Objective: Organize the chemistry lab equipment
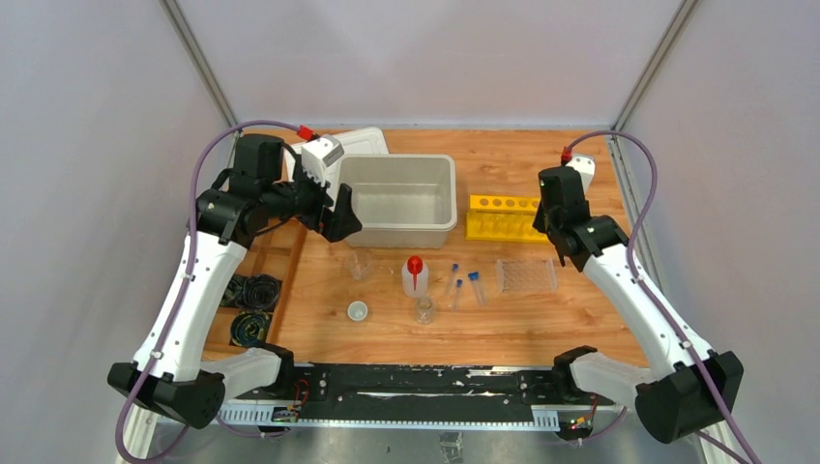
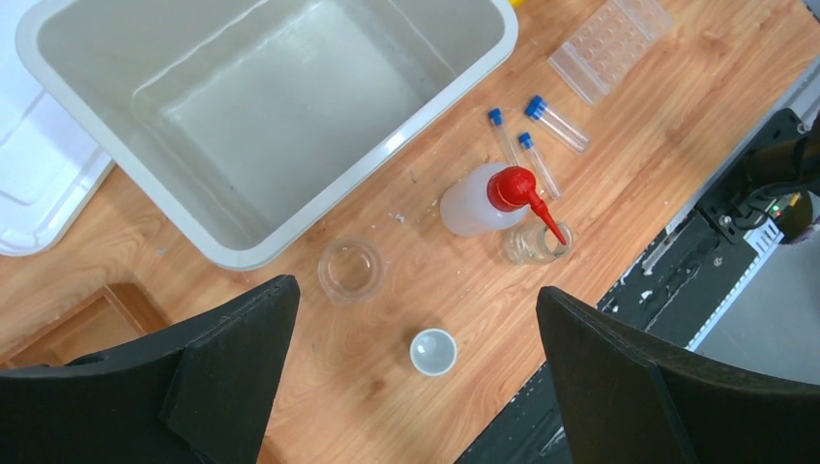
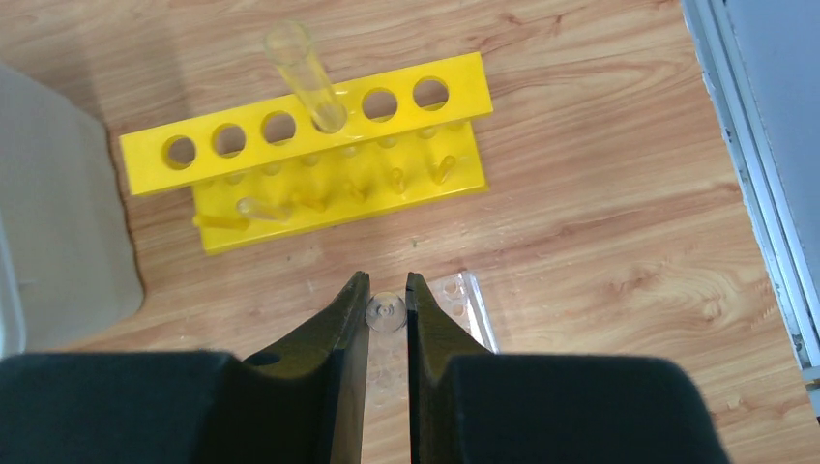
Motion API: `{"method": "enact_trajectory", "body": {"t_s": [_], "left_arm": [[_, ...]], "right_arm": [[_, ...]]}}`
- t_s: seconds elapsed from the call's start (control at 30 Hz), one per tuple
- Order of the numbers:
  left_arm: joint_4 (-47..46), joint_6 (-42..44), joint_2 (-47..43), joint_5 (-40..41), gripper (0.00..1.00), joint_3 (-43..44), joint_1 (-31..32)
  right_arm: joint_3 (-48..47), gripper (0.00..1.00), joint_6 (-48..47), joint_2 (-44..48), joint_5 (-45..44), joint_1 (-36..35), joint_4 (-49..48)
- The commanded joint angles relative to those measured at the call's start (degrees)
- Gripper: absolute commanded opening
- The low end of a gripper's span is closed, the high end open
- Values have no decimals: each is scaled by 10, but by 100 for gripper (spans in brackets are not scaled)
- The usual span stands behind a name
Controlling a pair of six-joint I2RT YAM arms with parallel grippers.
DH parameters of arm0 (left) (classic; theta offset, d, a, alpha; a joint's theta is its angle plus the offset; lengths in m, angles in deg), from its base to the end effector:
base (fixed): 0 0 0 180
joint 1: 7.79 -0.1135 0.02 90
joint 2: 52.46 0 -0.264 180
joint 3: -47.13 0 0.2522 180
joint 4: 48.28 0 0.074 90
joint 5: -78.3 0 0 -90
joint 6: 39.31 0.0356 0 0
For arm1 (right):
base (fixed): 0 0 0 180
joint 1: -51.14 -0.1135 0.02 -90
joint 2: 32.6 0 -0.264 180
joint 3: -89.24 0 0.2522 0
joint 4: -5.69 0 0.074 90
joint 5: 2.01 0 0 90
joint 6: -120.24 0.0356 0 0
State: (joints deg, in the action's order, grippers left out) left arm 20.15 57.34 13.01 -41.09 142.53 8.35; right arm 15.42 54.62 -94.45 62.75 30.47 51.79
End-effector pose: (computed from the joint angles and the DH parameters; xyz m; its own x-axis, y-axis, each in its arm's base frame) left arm 0.1980 -0.0755 0.4141 -0.5232 0.2564 -0.8127 0.6763 0.7052 -0.2128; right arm 0.2206 0.0670 0.3390 -0.4736 0.2204 -0.8527 0.2267 0.9661 0.1238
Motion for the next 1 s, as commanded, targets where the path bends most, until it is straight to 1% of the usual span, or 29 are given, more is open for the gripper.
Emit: {"method": "enact_trajectory", "body": {"t_s": [0.0, 0.1, 0.37, 0.57, 0.97], "left_arm": [[17, 5, -2, 16, 100, 16, -4], [20, 10, -5, 18, 100, 12, -4], [25, 15, -3, 23, 100, 11, -4], [28, 19, -4, 26, 100, 12, -4], [28, 22, -5, 30, 100, 13, -4]], "right_arm": [[16, 0, -1, -26, -45, 21, -52], [24, 0, -3, -48, -49, 28, -92], [28, 0, -11, -109, -68, 41, -155], [44, 0, -11, -133, -88, 49, -186], [59, 0, 4, -160, -70, 61, -217]]}}
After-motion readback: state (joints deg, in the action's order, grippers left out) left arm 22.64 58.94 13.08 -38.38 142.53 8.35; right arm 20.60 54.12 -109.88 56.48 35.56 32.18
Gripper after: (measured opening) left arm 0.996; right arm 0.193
